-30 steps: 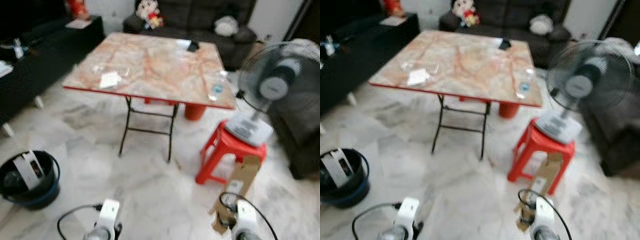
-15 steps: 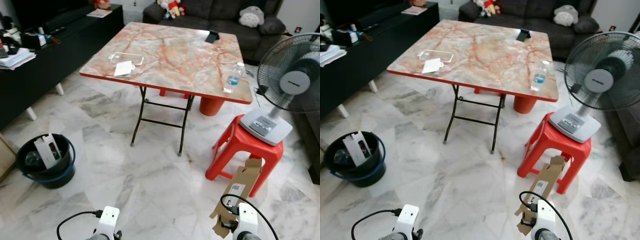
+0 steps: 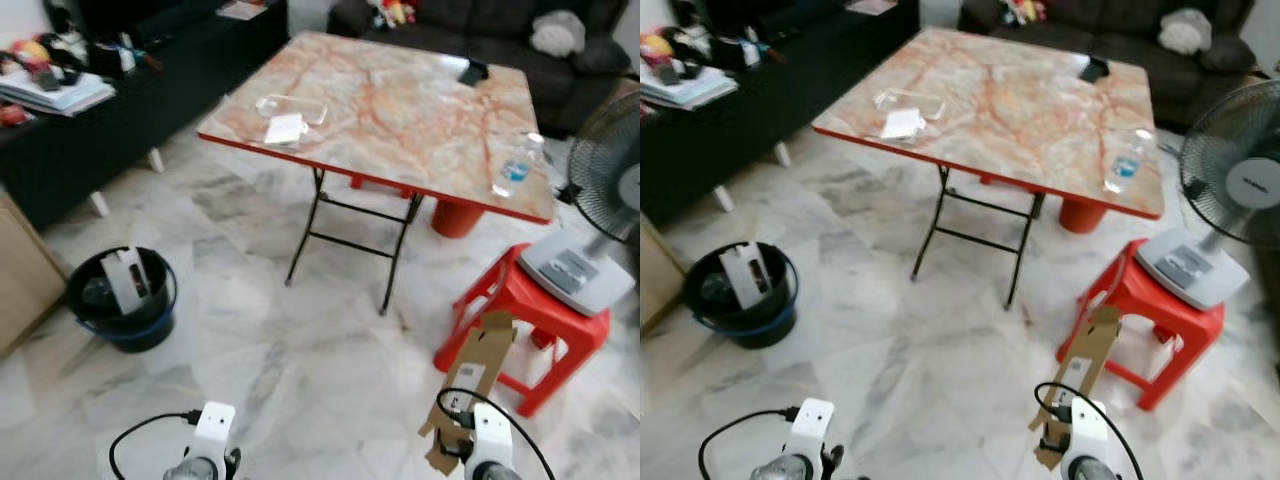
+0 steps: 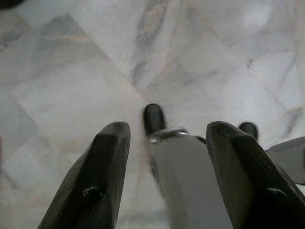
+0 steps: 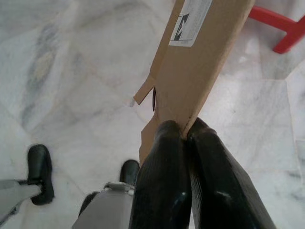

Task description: Picking trash to rubbish bin

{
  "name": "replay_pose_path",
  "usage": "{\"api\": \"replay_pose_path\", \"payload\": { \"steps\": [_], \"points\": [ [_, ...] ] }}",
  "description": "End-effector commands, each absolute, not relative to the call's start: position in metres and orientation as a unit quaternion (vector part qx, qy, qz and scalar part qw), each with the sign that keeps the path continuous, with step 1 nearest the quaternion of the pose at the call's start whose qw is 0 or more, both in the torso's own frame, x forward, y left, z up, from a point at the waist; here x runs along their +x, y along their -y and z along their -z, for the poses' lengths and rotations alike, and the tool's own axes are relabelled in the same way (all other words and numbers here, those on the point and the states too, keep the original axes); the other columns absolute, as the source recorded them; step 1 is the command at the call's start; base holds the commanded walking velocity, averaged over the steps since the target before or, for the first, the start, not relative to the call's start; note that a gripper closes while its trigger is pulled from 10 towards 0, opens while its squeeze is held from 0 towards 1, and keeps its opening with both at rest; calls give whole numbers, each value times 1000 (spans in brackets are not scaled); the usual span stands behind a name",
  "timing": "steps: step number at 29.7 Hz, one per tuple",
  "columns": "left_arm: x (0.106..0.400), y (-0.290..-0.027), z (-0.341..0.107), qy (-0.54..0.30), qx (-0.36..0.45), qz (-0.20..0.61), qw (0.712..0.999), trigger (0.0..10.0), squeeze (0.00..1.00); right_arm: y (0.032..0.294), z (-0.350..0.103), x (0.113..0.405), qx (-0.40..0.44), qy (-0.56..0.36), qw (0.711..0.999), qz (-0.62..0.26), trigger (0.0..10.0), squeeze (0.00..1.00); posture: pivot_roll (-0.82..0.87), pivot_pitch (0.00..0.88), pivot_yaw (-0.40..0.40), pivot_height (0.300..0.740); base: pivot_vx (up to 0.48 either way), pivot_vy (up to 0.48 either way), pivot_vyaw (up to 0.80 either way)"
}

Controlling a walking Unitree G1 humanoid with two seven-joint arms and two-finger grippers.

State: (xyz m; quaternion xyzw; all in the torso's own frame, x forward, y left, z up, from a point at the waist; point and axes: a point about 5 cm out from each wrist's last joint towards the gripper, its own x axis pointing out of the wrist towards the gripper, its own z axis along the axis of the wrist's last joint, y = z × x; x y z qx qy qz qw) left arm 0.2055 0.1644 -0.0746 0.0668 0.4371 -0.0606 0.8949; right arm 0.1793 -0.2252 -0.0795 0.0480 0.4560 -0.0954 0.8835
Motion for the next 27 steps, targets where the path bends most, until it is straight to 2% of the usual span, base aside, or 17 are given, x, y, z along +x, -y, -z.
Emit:
{"api": "replay_pose_path", "payload": {
  "steps": [1,25,27],
  "points": [
    [200,-166,78,-445,65,58,891,10000,0,227,78,182,43,-452,886,95,10000,0,-5,50,-108,740,0,0,800],
    [196,-164,80,-455,74,66,885,10000,0,225,78,182,39,-454,885,96,10000,0,-5,20,-105,740,0,0,799],
    [196,-163,80,-454,73,66,885,10000,0,225,79,181,46,-458,882,98,10000,0,-5,19,-107,740,0,0,203]
  ]
}}
